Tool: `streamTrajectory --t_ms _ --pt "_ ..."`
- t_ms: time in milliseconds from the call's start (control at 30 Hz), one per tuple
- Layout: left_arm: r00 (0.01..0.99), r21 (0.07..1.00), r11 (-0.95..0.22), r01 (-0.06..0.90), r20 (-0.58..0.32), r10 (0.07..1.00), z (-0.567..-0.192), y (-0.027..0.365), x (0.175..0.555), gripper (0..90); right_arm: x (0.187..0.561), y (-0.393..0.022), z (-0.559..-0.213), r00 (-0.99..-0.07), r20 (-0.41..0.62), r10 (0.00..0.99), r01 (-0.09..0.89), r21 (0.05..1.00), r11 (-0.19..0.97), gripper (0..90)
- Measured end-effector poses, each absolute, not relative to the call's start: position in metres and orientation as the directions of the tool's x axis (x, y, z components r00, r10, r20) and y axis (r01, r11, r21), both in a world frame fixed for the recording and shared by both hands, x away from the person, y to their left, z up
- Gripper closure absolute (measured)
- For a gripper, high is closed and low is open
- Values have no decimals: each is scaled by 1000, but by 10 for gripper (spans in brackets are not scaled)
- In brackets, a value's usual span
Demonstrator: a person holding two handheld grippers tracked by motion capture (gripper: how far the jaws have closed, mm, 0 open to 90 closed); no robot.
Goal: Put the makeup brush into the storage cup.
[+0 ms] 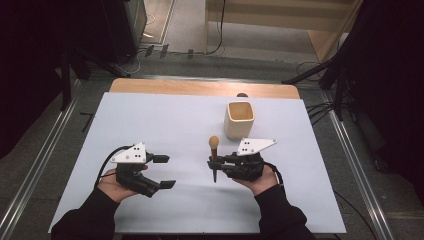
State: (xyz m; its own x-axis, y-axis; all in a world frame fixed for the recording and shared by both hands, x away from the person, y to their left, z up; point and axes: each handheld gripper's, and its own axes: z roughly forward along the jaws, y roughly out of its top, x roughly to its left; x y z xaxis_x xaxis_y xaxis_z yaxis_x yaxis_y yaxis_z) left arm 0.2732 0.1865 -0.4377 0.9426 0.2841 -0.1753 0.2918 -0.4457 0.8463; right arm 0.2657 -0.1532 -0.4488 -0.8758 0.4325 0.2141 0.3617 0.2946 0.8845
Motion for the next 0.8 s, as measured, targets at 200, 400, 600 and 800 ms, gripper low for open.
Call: streamTrajectory --t_ms 200,400,600,800 --pt "936 860 -419 292 -167 308 -443 197 269 173 266 -157 -447 -868 212 448 369 880 299 788" --pt "926 888 -359 287 -161 342 -443 209 263 165 266 -163 -443 -860 209 466 368 886 282 788" --pt "928 907 -329 264 -146 342 -442 219 258 153 267 -170 -439 -849 206 486 372 886 276 789" --pt "917 921 -295 254 -132 377 -442 228 253 153 267 -177 -435 -837 205 508 376 890 260 788"
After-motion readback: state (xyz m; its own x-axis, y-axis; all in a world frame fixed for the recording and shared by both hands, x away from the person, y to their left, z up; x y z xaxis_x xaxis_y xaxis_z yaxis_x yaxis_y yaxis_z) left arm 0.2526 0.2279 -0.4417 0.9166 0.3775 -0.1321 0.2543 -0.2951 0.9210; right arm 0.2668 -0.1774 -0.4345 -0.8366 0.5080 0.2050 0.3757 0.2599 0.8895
